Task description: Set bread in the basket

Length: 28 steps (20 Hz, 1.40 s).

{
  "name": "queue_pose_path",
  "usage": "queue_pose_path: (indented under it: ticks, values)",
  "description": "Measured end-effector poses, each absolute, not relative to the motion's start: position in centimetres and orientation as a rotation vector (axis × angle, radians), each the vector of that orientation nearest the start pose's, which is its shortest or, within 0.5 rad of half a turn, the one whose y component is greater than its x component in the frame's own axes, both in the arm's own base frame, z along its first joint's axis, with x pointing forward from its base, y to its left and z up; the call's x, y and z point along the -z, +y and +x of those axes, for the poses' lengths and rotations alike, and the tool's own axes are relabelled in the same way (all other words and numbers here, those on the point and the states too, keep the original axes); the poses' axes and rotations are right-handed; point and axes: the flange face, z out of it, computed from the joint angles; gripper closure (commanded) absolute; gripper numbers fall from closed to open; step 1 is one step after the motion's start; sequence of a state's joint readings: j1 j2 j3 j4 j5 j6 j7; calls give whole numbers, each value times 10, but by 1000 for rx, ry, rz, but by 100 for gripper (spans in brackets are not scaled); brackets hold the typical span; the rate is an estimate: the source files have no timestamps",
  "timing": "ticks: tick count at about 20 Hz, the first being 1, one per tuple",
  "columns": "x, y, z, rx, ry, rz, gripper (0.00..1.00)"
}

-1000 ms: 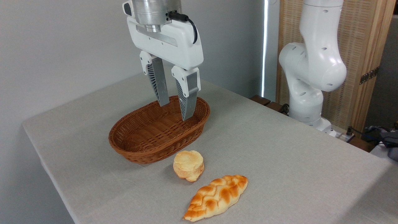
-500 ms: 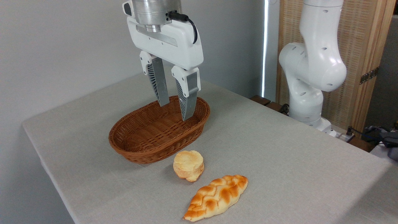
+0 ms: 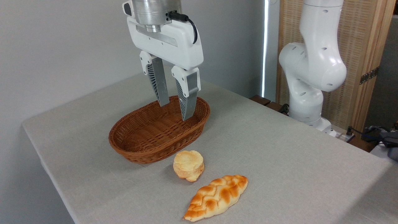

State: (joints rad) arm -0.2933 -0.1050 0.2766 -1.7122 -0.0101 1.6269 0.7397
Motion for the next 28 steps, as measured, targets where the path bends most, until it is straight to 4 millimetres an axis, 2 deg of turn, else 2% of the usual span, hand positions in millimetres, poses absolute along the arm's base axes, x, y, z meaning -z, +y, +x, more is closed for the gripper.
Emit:
queue_pose_path:
  ticks: [8, 12, 15, 20, 22, 28]
  values:
    - [-617, -3, 527, 44, 1173, -2948, 0]
    - [-610, -5, 519, -66, 1191, -2967, 0]
    - [-608, -5, 519, -78, 1191, -2969, 0]
    - [-605, -4, 525, -49, 1196, -2958, 0]
    - [-601, -3, 529, -47, 1254, -2932, 0]
    - [-589, 11, 539, -45, 1294, -2909, 0]
